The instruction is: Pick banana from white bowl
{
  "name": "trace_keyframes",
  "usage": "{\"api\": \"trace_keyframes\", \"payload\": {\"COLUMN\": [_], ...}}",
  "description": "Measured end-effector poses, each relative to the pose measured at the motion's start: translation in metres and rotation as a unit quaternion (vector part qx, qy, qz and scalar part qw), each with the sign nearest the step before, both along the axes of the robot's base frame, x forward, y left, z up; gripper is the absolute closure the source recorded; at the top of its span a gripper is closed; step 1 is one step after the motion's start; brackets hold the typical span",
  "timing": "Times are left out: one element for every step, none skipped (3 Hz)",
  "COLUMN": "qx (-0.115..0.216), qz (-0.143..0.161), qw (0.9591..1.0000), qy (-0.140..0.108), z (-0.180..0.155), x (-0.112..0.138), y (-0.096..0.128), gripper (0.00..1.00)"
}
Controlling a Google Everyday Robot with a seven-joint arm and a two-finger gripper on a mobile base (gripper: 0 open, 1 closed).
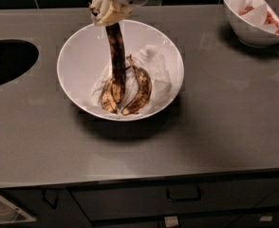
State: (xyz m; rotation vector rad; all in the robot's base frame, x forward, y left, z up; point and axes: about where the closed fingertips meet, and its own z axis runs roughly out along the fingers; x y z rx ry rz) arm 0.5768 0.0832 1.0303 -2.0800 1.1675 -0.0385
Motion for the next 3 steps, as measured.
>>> {"api": "trace_keyframes", "payload": {"qx": [-0.012,-0.023,-0.023], "qz": [-0.003,0.0,0.0], "qw": [0.9998,0.9987,0.9986], "qy": [-0.015,-0.045,-0.047], "z": [0.014,0.04,0.042], "x": [-0.009,-0.026,-0.027], "y": [0.002,0.006,0.006], "gripper": [1.0,1.0,1.0]}}
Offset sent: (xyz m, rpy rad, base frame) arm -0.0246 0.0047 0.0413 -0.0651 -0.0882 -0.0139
